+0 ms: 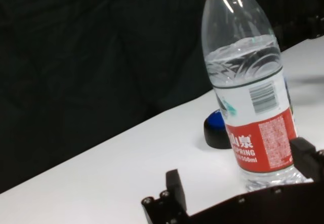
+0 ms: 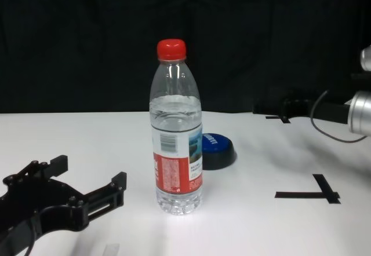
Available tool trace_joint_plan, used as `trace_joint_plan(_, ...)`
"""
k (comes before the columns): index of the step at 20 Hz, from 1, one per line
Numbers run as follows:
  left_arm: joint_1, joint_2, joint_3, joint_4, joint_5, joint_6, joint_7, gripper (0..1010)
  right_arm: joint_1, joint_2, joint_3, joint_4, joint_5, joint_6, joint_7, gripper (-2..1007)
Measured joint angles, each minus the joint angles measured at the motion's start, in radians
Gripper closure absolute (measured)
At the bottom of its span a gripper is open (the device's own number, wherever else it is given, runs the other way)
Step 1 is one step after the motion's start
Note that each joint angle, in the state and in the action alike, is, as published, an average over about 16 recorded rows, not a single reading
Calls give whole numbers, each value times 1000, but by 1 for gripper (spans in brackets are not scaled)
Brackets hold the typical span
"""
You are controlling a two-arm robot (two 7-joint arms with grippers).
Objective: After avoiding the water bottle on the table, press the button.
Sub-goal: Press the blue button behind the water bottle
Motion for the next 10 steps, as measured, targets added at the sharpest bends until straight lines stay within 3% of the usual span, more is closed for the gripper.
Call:
trace_joint_plan(5, 0, 0, 0, 0, 0, 0, 0, 7, 106, -66, 3, 230, 8, -92, 50, 2)
trace_joint_plan(10, 0, 0, 0, 0, 0, 0, 0, 7, 176, -107, 4, 386, 17, -156, 83, 2)
